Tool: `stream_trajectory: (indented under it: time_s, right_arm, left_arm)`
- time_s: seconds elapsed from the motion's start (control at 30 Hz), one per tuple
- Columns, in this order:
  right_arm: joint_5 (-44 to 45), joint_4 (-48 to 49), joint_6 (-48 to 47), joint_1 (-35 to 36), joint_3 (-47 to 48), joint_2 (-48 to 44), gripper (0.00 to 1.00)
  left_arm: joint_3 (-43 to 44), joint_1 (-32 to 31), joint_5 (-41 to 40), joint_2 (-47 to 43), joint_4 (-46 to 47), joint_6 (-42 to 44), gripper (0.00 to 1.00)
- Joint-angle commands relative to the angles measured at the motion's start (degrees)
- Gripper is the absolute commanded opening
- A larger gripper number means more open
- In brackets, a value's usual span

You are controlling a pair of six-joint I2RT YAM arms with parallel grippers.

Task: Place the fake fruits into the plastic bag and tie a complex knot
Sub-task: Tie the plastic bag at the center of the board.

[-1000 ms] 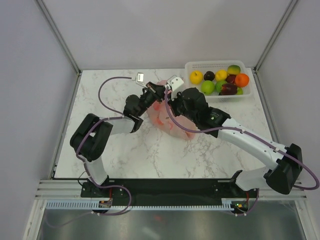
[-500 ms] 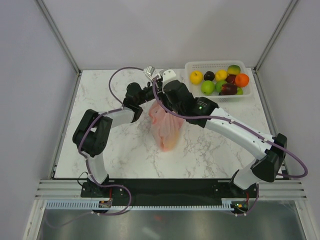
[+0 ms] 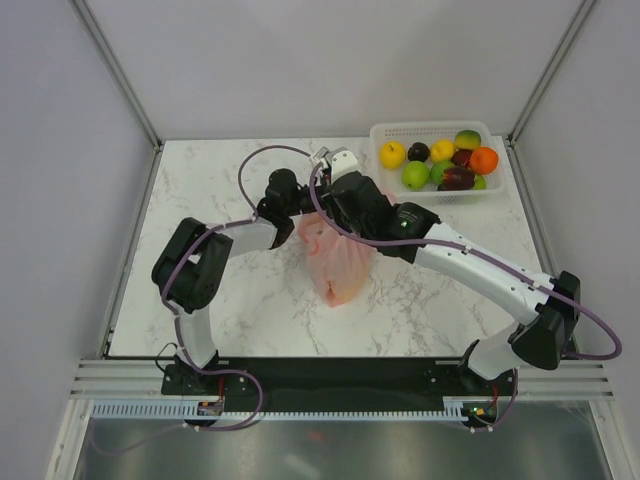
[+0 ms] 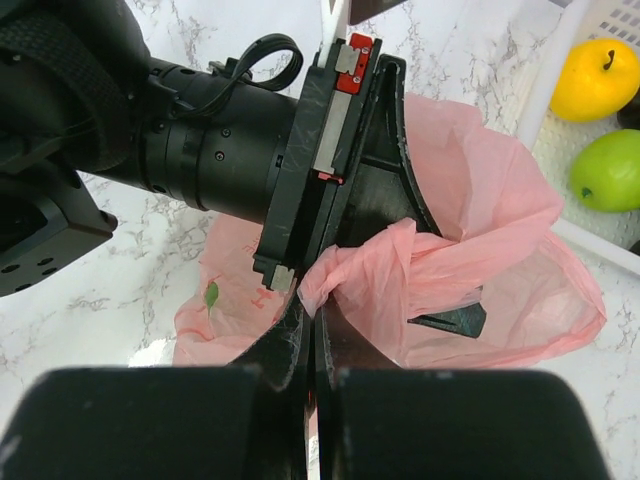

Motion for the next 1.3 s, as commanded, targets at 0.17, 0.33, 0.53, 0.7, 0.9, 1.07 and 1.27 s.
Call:
stream_trajectory:
  time_s: [0.17, 0.33, 0.53, 0.7, 0.9, 1.07, 1.27]
  right_arm:
    - [1.84, -2.55, 3.87, 0.2, -0.75, -4.28, 0.0]
    - [-2.1, 0.25, 4.66, -1.02, -5.4, -7.78, 0.0]
    - [-16.25, 8.42, 5.54, -8.75, -13.48, -12.62, 0.0]
    - [-23.29, 9.05, 5.9, -11.4, -13.15, -11.49, 0.0]
    - [-23.49, 7.47, 6.33, -11.4, -10.87, -9.82, 0.0]
    - [-18.12, 2.72, 7.21, -11.4, -8.05, -6.92, 0.0]
    - [-16.18, 2.1, 7.04, -11.4, -7.87, -5.42, 0.0]
  left_arm:
    - [2.41, -1.98, 2.65, 0.06, 3.88, -2.44, 0.04]
    - [1.0, -2.68, 1.5, 0.06, 10.12, -4.81, 0.04]
    - [1.0, -3.29, 3.08, -0.03, 10.22, -6.49, 0.04]
    - [1.88, -4.17, 4.31, 0.32, 9.51, -6.84, 0.05]
    - [3.64, -4.7, 2.73, 4.36, 10.82, -7.46, 0.05]
    - [6.53, -4.61, 1.41, 8.48, 11.7, -7.72, 0.05]
    - [9.35, -4.53, 2.29, 12.98, 19.87, -14.48, 0.04]
